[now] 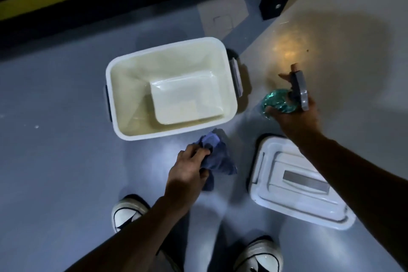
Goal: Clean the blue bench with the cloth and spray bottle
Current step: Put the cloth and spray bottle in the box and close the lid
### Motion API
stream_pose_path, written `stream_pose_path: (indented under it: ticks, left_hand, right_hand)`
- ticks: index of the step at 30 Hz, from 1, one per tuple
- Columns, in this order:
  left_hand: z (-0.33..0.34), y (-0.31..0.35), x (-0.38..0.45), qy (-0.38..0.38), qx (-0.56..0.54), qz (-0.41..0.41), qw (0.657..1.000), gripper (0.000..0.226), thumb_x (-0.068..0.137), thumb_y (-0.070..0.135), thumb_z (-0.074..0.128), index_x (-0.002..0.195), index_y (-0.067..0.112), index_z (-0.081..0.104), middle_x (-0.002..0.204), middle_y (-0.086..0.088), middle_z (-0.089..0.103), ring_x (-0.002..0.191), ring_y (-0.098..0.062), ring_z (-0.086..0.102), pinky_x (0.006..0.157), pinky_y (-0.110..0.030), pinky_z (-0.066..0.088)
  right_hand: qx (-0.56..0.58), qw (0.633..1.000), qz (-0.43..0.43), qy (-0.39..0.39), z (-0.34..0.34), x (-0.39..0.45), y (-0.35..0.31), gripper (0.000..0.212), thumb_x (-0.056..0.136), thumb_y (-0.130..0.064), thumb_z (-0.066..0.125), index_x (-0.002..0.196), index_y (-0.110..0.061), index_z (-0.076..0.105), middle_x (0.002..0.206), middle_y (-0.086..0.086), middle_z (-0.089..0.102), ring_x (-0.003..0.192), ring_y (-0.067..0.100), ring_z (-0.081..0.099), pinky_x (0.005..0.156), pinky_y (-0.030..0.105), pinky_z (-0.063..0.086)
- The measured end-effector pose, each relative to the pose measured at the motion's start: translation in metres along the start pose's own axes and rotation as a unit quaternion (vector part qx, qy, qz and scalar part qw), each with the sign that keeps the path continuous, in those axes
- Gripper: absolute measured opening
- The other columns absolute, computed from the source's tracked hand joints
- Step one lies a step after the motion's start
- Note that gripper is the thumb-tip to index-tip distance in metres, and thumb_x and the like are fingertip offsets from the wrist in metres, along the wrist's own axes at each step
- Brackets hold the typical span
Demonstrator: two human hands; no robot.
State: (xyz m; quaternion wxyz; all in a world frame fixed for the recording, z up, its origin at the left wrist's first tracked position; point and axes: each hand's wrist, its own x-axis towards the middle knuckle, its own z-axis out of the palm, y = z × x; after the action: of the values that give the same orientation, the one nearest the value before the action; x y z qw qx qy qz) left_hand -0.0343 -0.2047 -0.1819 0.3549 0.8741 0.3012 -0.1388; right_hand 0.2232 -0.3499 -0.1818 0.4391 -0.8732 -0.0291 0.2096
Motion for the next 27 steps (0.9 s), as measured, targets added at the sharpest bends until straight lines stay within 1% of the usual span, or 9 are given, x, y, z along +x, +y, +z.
stream_pose_path:
  ticks: [6,10,12,14,16,19,21,24,27]
  left_hand:
    - [-0.072,0.034,-0.038,0.06,-0.149,-0.011,0.987,0.052,0.076,0.01,0.063,0.121,0.034,0.057,0.124,0.015,0.053,0.112,-0.017,0.058,0.093,-0.04,0.053]
    - [-0.135,0.062,-0.056,0.115,-0.216,-0.012,0.97,0.042,0.079,0.009,0.068,0.111,0.035,0.061,0.115,0.017,0.059,0.102,-0.009,0.061,0.087,-0.036,0.054]
    - [-0.166,0.065,-0.052,0.15,-0.223,-0.022,0.963,0.037,0.082,0.017,0.07,0.114,0.032,0.063,0.115,0.016,0.061,0.102,-0.009,0.063,0.084,-0.039,0.057]
    - [-0.187,0.056,-0.038,0.186,-0.224,-0.036,0.956,0.037,0.083,0.016,0.072,0.117,0.028,0.064,0.115,0.015,0.061,0.101,-0.009,0.065,0.082,-0.042,0.059]
    - [-0.203,0.044,-0.017,0.206,-0.219,-0.063,0.952,0.034,0.084,0.014,0.072,0.114,0.029,0.064,0.11,0.014,0.063,0.098,-0.011,0.067,0.084,-0.042,0.058]
    - [-0.218,0.033,0.022,0.174,-0.174,-0.121,0.962,0.022,0.085,0.018,0.07,0.106,0.023,0.068,0.1,0.005,0.069,0.092,-0.024,0.068,0.082,-0.033,0.054]
    - [-0.214,0.022,0.051,0.126,-0.157,-0.165,0.965,0.012,0.084,0.027,0.062,0.094,0.022,0.067,0.084,0.005,0.065,0.082,-0.025,0.062,0.068,-0.026,0.044]
    - [-0.19,-0.007,0.088,0.081,-0.111,-0.193,0.971,0.025,0.083,0.038,0.053,0.098,0.023,0.067,0.079,0.008,0.067,0.081,-0.023,0.064,0.057,-0.022,0.037]
    - [-0.161,-0.031,0.111,0.095,-0.107,-0.2,0.969,0.028,0.091,0.03,0.059,0.117,0.021,0.064,0.101,-0.007,0.074,0.095,-0.033,0.068,0.074,-0.029,0.049]
  right_hand:
    - [-0.036,0.998,-0.046,0.013,-0.02,-0.046,-0.054,0.057,0.07,-0.033,0.09,0.119,-0.034,0.061,0.11,-0.009,0.066,0.096,0.008,0.062,0.082,0.017,0.048]
    - [-0.036,0.999,-0.034,0.006,-0.036,-0.084,-0.101,0.049,0.067,-0.038,0.091,0.095,-0.05,0.053,0.117,0.005,0.064,0.102,0.019,0.063,0.083,0.023,0.043]
    - [-0.037,0.996,-0.077,-0.002,-0.038,-0.097,-0.131,0.067,0.068,-0.03,0.092,0.093,-0.071,0.045,0.118,0.009,0.061,0.099,0.02,0.061,0.086,0.028,0.046]
    - [-0.056,0.991,-0.122,-0.019,-0.036,-0.105,-0.159,0.084,0.066,-0.023,0.093,0.094,-0.081,0.037,0.107,0.002,0.059,0.1,0.028,0.062,0.087,0.039,0.052]
    - [-0.053,0.988,-0.145,-0.027,-0.026,-0.105,-0.173,0.083,0.065,-0.021,0.094,0.1,-0.075,0.041,0.106,0.001,0.059,0.102,0.032,0.064,0.09,0.043,0.054]
    - [-0.07,0.981,-0.176,-0.03,-0.002,-0.099,-0.182,0.067,0.065,-0.024,0.094,0.116,-0.039,0.054,0.115,0.01,0.058,0.097,0.013,0.059,0.088,0.013,0.045]
    - [-0.087,0.976,-0.188,-0.06,0.016,-0.093,-0.186,0.063,0.068,-0.028,0.092,0.121,-0.021,0.059,0.114,0.0,0.058,0.092,-0.001,0.051,0.081,0.002,0.037]
    - [-0.149,0.961,-0.208,-0.108,0.052,-0.077,-0.185,0.055,0.075,-0.039,0.083,0.122,-0.026,0.059,0.107,-0.015,0.055,0.098,0.01,0.056,0.086,0.024,0.045]
    - [-0.271,0.924,-0.235,-0.134,0.093,-0.06,-0.171,0.065,0.076,-0.055,0.07,0.134,-0.032,0.051,0.125,-0.007,0.058,0.114,0.024,0.056,0.094,0.04,0.05]
